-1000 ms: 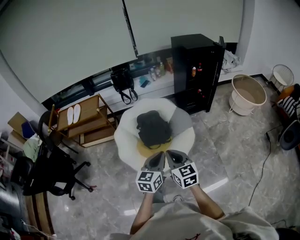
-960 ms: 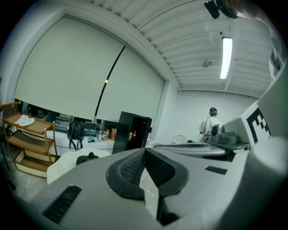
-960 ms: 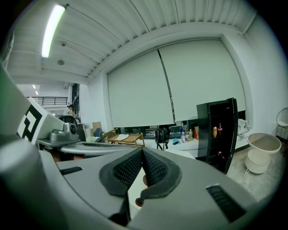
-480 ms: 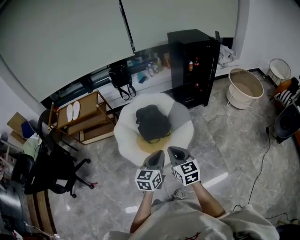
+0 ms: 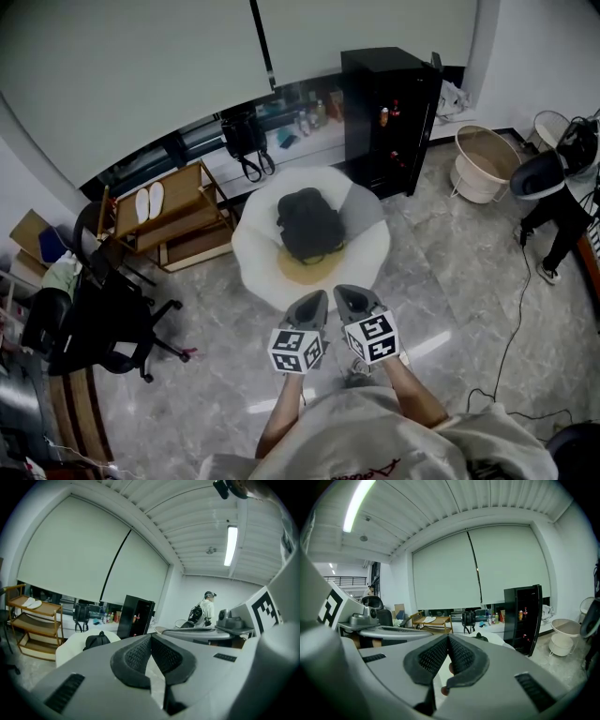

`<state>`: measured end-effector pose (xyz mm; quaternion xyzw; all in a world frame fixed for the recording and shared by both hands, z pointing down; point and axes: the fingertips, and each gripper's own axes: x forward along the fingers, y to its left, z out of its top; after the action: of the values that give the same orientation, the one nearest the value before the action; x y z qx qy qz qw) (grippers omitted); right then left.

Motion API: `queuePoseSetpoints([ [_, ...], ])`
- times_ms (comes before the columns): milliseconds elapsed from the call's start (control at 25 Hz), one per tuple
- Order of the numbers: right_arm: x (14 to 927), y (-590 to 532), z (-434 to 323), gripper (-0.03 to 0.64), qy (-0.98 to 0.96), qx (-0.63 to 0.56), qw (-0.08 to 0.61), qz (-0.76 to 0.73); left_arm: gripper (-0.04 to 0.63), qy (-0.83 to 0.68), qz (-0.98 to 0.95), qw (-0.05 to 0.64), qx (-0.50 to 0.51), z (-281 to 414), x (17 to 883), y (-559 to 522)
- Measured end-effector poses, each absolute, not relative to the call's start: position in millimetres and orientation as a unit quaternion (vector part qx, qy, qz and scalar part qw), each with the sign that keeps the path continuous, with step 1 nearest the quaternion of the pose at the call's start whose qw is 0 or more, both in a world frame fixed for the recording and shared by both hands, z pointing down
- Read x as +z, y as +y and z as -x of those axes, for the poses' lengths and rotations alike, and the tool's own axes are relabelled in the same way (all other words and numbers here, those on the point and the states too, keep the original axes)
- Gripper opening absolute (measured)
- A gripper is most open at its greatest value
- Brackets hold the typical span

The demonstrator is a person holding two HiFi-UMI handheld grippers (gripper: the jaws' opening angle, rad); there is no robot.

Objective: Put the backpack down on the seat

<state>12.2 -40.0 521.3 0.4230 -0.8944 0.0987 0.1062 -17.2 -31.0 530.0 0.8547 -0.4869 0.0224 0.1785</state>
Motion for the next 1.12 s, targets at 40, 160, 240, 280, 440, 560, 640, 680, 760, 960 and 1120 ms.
queuePoseSetpoints([
  [40,520.9,-32.9,-8.2,0.028,-0.893,0.097,0.107,-0.426,0.031,-0.484,-0.857,0.177,0.021,20.9,528.3,-24.1],
  [160,518.7,-11.5,3.0,0.028,-0.890,0.091,0.108,-0.434,0.031,-0.477,-0.862,0.174,0.015,32.3,526.5,-3.4],
  [240,515.9,3.0,8.5,0.028,-0.888,0.085,0.110,-0.438,0.031,-0.473,-0.863,0.174,0.011,38.2,525.6,10.5],
  [280,514.4,10.8,10.4,0.028,-0.887,0.083,0.110,-0.441,0.031,-0.471,-0.865,0.175,0.010,40.0,525.1,17.9],
  [440,512.5,43.1,12.7,0.028,-0.882,0.082,0.110,-0.451,0.031,-0.459,-0.871,0.176,0.008,40.3,523.4,48.5],
  [560,517.4,67.1,10.9,0.028,-0.878,0.085,0.110,-0.457,0.031,-0.453,-0.874,0.173,0.010,37.4,525.1,72.3],
  [640,519.7,82.5,11.5,0.028,-0.877,0.086,0.108,-0.460,0.031,-0.451,-0.875,0.173,0.013,38.2,527.0,87.6],
  [680,520.5,89.6,12.1,0.028,-0.877,0.087,0.107,-0.460,0.031,-0.451,-0.876,0.173,0.015,38.9,528.0,94.7],
  [760,521.7,101.1,13.4,0.028,-0.878,0.086,0.106,-0.460,0.031,-0.450,-0.876,0.171,0.018,39.7,528.8,105.8],
  [960,521.3,119.3,10.7,0.028,-0.879,0.079,0.104,-0.458,0.031,-0.449,-0.879,0.160,0.021,34.2,526.1,122.9],
  [1120,522.1,130.0,4.9,0.028,-0.879,0.078,0.099,-0.459,0.031,-0.449,-0.880,0.152,0.019,30.2,524.9,132.5],
])
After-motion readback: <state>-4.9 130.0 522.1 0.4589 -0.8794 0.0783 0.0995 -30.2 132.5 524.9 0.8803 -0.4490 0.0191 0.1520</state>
